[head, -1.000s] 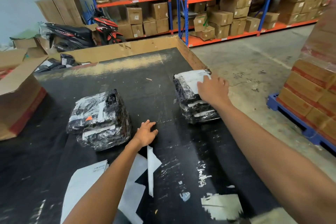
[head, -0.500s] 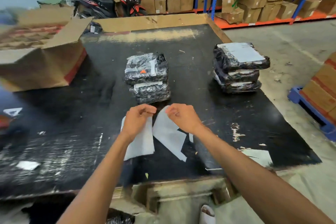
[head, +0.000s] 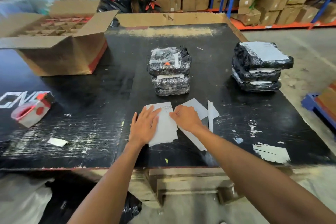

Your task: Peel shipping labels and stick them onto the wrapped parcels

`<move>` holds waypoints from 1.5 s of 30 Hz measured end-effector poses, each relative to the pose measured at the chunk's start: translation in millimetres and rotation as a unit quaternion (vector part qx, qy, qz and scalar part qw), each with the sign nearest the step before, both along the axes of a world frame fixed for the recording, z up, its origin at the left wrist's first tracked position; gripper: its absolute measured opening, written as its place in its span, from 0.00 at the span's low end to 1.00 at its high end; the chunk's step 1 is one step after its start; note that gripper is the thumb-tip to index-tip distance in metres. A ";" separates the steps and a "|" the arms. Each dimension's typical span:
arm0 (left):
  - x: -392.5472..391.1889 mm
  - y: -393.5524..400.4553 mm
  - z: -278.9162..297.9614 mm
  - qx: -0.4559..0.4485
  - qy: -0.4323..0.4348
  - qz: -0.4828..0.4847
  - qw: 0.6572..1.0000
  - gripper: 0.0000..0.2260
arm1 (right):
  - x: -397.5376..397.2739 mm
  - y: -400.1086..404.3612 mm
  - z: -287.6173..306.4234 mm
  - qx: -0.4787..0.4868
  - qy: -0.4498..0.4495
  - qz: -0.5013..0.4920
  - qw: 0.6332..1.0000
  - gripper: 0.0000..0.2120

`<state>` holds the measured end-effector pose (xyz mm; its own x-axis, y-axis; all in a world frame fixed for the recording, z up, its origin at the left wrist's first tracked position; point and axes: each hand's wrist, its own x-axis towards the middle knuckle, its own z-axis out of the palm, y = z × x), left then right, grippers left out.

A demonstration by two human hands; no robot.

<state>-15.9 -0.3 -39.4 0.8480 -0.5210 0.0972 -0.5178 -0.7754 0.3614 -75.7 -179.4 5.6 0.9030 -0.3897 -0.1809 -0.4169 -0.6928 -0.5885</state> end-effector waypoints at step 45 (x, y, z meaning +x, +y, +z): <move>-27.0 -88.4 62.3 -0.326 0.142 0.061 0.933 0.19 | -41.8 -100.8 31.1 0.503 -0.136 -0.017 0.854 0.12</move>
<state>-42.9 -88.6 22.9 0.9367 -0.3285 0.1213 -0.2515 -0.3900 0.8858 -117.4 -280.3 36.7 0.9561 -0.1878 -0.2249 -0.1800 0.2289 -0.9567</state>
